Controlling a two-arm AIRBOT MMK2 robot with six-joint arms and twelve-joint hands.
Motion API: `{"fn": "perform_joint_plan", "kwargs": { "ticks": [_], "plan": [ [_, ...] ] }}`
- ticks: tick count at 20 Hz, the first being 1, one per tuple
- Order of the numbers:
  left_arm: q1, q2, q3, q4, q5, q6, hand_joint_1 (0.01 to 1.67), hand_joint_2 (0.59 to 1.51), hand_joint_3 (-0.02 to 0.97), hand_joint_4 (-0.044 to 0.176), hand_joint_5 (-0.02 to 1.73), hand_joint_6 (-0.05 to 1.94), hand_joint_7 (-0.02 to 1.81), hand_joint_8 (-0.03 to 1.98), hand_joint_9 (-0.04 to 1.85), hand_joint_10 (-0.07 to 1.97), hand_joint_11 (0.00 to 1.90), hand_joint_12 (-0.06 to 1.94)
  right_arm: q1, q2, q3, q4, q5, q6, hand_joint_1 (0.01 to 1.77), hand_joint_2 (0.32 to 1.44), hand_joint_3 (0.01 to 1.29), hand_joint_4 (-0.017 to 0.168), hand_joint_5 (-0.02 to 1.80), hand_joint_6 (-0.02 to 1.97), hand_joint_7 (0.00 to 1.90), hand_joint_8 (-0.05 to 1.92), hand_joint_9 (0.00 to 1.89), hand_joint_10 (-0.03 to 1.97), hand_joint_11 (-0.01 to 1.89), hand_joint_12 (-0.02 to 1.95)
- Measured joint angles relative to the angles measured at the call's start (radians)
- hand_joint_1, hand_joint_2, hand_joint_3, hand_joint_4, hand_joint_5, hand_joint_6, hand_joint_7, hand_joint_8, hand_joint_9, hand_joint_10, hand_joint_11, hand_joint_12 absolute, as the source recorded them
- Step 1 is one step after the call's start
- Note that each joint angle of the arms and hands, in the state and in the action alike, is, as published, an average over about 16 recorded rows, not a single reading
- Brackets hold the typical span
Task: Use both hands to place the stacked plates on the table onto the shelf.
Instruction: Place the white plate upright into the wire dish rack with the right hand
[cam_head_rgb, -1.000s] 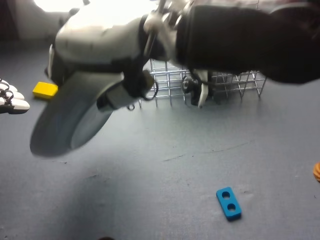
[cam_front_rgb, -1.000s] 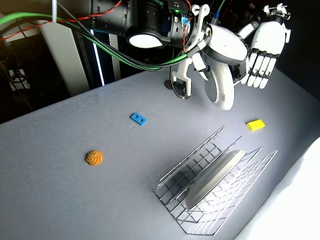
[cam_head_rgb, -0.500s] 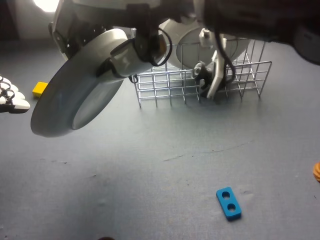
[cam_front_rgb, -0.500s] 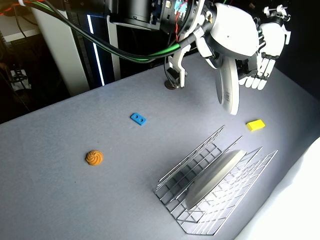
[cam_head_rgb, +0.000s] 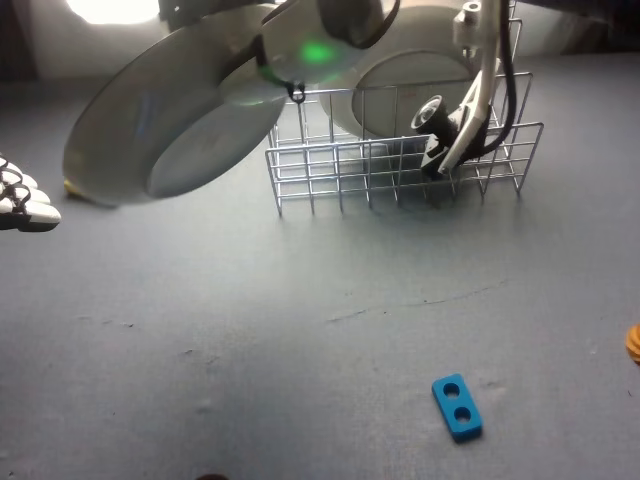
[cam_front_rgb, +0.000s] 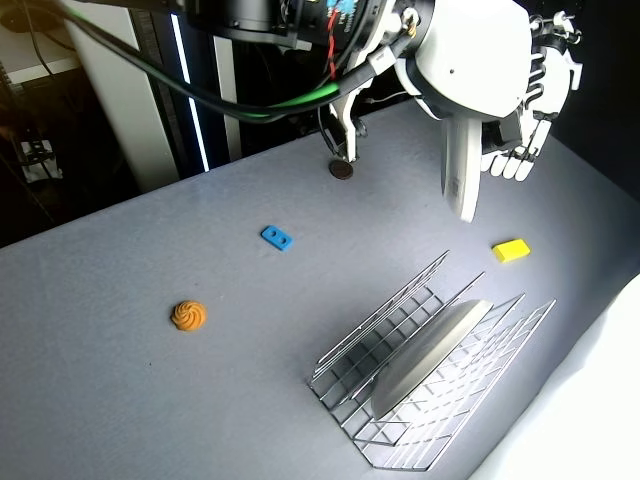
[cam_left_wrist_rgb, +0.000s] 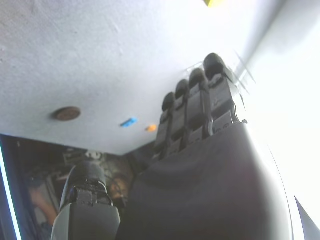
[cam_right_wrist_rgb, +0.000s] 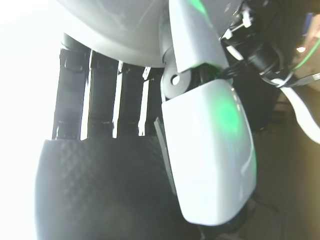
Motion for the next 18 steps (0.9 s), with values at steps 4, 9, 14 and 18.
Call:
{"fn": "perform_joint_plan", "kwargs": {
  "ticks": [4,9,14,18],
  "plan": [
    [-0.003,-0.002,0.001,0.005,0.000,0.000,0.02,1.107,0.010,0.002,0.07,0.02,0.08,0.00,0.07,0.01,0.02,0.18,0.005,0.030,-0.001,0.089,0.015,-0.012,1.36,1.02,0.02,-0.008,0.88,1.03,0.99,0.99,0.88,1.15,0.71,1.16],
    [-0.010,-0.007,0.002,0.016,-0.001,0.000,0.02,1.108,0.010,0.001,0.06,0.02,0.08,0.00,0.08,0.01,0.02,0.17,0.003,0.063,-0.001,0.172,0.034,-0.022,1.36,1.03,0.02,-0.008,0.88,1.02,1.00,0.99,0.89,1.16,0.72,1.17],
    [-0.019,-0.012,0.002,0.034,-0.011,0.000,0.02,1.107,0.010,0.001,0.06,0.02,0.08,0.00,0.08,0.01,0.02,0.16,-0.006,0.093,0.000,0.241,0.051,-0.029,1.37,1.03,0.02,-0.008,0.88,1.02,0.99,0.99,0.88,1.17,0.72,1.18],
    [-0.034,-0.018,0.001,0.056,-0.023,0.000,0.02,1.107,0.009,0.001,0.06,0.02,0.08,0.00,0.07,0.01,0.02,0.17,-0.018,0.111,0.006,0.287,0.060,-0.033,1.37,1.04,0.02,-0.008,0.88,1.02,0.99,0.98,0.88,1.18,0.71,1.19]
  ]
}}
